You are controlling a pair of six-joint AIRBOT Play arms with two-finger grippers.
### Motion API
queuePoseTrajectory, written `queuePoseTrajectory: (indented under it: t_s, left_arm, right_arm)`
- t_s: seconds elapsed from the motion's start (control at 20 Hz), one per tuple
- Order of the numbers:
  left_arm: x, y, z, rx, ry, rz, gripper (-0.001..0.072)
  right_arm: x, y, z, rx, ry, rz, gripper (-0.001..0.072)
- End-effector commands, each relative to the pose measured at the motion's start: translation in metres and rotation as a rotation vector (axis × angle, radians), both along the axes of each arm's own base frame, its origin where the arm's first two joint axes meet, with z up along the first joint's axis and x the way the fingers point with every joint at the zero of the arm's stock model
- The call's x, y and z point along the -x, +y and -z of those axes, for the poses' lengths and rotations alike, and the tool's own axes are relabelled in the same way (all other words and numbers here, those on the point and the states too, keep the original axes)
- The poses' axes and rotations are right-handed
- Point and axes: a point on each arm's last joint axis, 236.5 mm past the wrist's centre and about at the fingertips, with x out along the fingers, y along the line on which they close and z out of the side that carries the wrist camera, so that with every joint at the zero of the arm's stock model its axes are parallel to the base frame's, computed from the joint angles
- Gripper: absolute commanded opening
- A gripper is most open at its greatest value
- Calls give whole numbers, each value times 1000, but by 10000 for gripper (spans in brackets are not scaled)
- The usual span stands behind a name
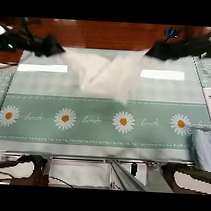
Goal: Fold the shirts.
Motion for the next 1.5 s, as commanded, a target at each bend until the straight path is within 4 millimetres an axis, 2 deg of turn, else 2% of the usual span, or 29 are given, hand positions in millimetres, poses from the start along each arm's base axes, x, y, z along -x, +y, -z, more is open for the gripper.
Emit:
queuePoseTrajectory:
  t_s: [0.0,0.05,0.1,0.15,0.2,0.3,0.4,0.45,0.6,0.7,0.75,0.9,1.0,1.15,1.3,1.4,1.45]
  left_arm:
    - [28,14,-178,24,-450,-108,18]
    - [49,19,-218,28,-550,-131,18]
    - [70,22,-249,29,-627,-149,18]
    - [94,28,-275,21,-700,-171,18]
    - [115,34,-292,-1,-753,-193,18]
    - [156,50,-315,-102,-839,-251,18]
    - [195,67,-327,-215,-891,-318,18]
    - [215,71,-329,-264,-906,-339,18]
    - [272,65,-333,-319,-939,-341,18]
    - [294,56,-318,-347,-903,-301,18]
    - [300,53,-301,-361,-849,-273,18]
    - [289,50,-232,-360,-617,-210,18]
    - [265,51,-175,-333,-454,-173,18]
    - [207,47,-99,-207,-326,-163,18]
    - [141,60,-20,-124,-197,-238,18]
    - [99,54,18,-129,-139,-227,18]
    - [78,48,32,-132,-124,-220,18]
  right_arm:
    - [28,-43,-144,137,-320,89,22]
    - [43,-51,-177,152,-407,119,22]
    - [62,-58,-203,157,-482,149,22]
    - [79,-68,-222,177,-534,184,22]
    - [98,-79,-236,207,-575,219,22]
    - [138,-106,-259,294,-637,311,22]
    - [181,-134,-269,374,-650,421,22]
    - [200,-140,-271,386,-649,453,22]
    - [249,-138,-260,388,-640,457,23]
    - [271,-137,-237,395,-581,447,22]
    - [277,-137,-226,398,-553,443,23]
    - [275,-142,-183,407,-424,448,22]
    - [262,-141,-129,407,-264,423,22]
    - [238,-142,-26,437,2,368,22]
    - [206,-162,76,469,172,431,22]
    - [183,-172,132,453,267,462,22]
    - [169,-179,151,434,308,482,22]
